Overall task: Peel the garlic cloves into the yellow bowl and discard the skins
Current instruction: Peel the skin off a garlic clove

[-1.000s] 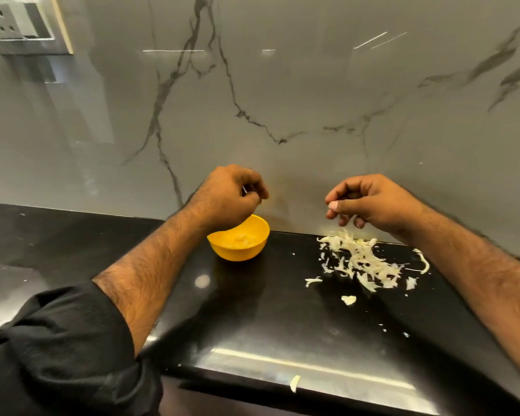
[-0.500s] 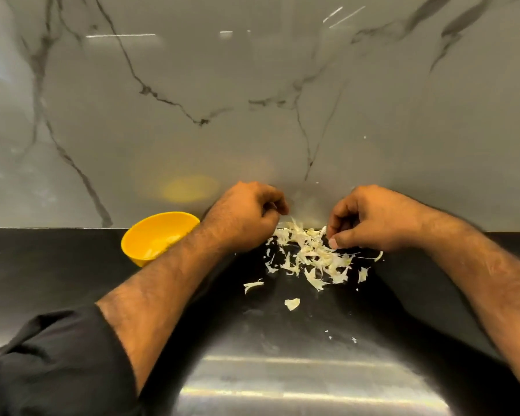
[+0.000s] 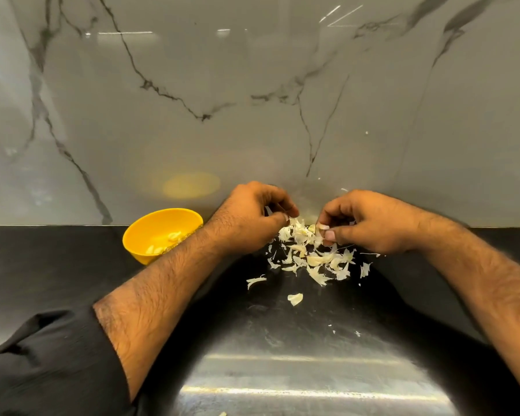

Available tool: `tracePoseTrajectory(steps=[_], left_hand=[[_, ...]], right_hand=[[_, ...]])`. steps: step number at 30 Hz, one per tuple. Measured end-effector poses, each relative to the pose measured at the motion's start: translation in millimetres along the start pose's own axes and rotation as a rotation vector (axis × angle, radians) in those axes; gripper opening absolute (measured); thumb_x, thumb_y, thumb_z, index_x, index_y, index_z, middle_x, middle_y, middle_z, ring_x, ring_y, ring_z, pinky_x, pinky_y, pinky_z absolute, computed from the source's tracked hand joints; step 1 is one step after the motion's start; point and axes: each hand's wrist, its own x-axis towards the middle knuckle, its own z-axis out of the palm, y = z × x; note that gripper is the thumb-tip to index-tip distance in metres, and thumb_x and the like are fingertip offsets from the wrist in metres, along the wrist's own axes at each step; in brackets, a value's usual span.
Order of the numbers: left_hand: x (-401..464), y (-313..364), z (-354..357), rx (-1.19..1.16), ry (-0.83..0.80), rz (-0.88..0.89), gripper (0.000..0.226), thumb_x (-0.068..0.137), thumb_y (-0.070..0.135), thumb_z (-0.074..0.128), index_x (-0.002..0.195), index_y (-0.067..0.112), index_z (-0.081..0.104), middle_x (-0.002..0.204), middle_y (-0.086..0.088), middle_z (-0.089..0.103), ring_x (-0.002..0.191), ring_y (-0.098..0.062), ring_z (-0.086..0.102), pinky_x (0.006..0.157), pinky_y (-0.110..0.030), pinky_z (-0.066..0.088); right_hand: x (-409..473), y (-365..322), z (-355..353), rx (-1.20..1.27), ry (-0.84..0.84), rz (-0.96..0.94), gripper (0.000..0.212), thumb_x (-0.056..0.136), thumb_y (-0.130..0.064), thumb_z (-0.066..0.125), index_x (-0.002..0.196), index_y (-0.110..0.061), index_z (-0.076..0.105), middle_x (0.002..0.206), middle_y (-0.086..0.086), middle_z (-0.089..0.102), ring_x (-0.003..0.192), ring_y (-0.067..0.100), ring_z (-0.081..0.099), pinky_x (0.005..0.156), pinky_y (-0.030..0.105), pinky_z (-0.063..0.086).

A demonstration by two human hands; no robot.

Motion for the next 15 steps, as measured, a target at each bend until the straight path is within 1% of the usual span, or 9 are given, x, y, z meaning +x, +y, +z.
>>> tracePoseTrajectory(steps=[3,4,6,7,8,9,11,12,15], left_hand=[[-0.8,-0.3,-3.2,-0.013,0.002,-0.001,0.018,0.099,0.013,0.071,0.103,0.027,0.080,0.089,0.014,0.075,0.064,0.009,0.066,0.070,-0.023,0.058],[-0.7,-0.7,-4.2,-0.015,0.006,-0.001,0.016,0.099,0.014,0.072,0.104,0.027,0.080,0.091,0.013,0.076,0.064,0.009,0.067,0.070,-0.024,0.059],[-0.5,-1.5,-5.5,-0.019,0.011,0.004,0.013,0.099,0.017,0.072,0.105,0.027,0.080,0.091,0.012,0.076,0.065,0.008,0.067,0.071,-0.025,0.060],[-0.5,-1.8,-5.7,-0.022,0.011,0.006,0.011,0.099,0.019,0.073,0.105,0.027,0.079,0.090,0.012,0.076,0.065,0.008,0.067,0.071,-0.026,0.060],[-0.3,-2.0,-5.5,-0.023,0.010,0.009,0.009,0.099,0.021,0.073,0.105,0.027,0.079,0.090,0.012,0.076,0.065,0.007,0.067,0.070,-0.026,0.060],[-0.2,-1.8,-4.9,-0.022,0.005,0.010,0.008,0.099,0.023,0.074,0.104,0.027,0.079,0.090,0.012,0.076,0.065,0.007,0.067,0.069,-0.025,0.059],[0.2,-1.8,-3.8,-0.016,-0.001,0.009,0.007,0.098,0.027,0.076,0.104,0.027,0.079,0.090,0.011,0.076,0.065,0.006,0.068,0.069,-0.025,0.058],[0.4,-2.0,-3.3,-0.014,-0.002,0.009,0.007,0.098,0.027,0.076,0.104,0.027,0.079,0.091,0.011,0.076,0.065,0.006,0.068,0.068,-0.025,0.057],[0.8,-2.7,-3.8,-0.015,0.003,0.014,0.008,0.098,0.028,0.076,0.105,0.026,0.079,0.091,0.010,0.076,0.064,0.004,0.069,0.067,-0.026,0.058]], right_hand=[[0.8,0.3,1.1,-0.126,0.010,0.045,0.019,0.095,-0.018,0.076,0.098,-0.037,0.075,0.092,-0.017,0.075,0.085,-0.004,0.070,0.087,0.026,0.059],[0.4,-0.9,-0.1,-0.131,0.045,0.045,0.018,0.095,-0.020,0.076,0.096,-0.038,0.075,0.091,-0.017,0.074,0.083,-0.004,0.070,0.085,0.025,0.060],[-2.3,-4.3,-3.3,-0.083,0.131,0.015,0.005,0.092,-0.033,0.080,0.092,-0.036,0.076,0.086,-0.017,0.075,0.079,-0.006,0.069,0.079,0.023,0.059],[-3.3,-6.5,-4.2,-0.058,0.171,-0.006,0.007,0.090,-0.039,0.081,0.090,-0.034,0.076,0.083,-0.018,0.075,0.078,-0.006,0.070,0.076,0.021,0.059],[-4.0,-8.2,-4.6,-0.041,0.196,-0.021,0.010,0.088,-0.039,0.083,0.088,-0.032,0.075,0.082,-0.016,0.075,0.077,-0.003,0.070,0.074,0.021,0.058],[-4.1,-9.6,-3.6,-0.044,0.202,-0.041,0.012,0.086,-0.033,0.086,0.087,-0.032,0.073,0.083,-0.012,0.074,0.078,0.002,0.071,0.073,0.022,0.059],[-3.8,-12.7,1.0,-0.105,0.175,-0.093,0.023,0.084,-0.021,0.086,0.092,-0.034,0.070,0.090,-0.010,0.069,0.083,0.008,0.068,0.076,0.028,0.060],[-3.6,-14.0,4.0,-0.117,0.152,-0.115,0.023,0.085,-0.020,0.086,0.094,-0.035,0.069,0.091,-0.010,0.068,0.083,0.009,0.067,0.077,0.029,0.060],[-4.2,-18.6,10.5,-0.091,0.065,-0.127,0.011,0.088,-0.037,0.083,0.089,-0.033,0.073,0.082,-0.011,0.072,0.075,0.002,0.068,0.070,0.022,0.058]])
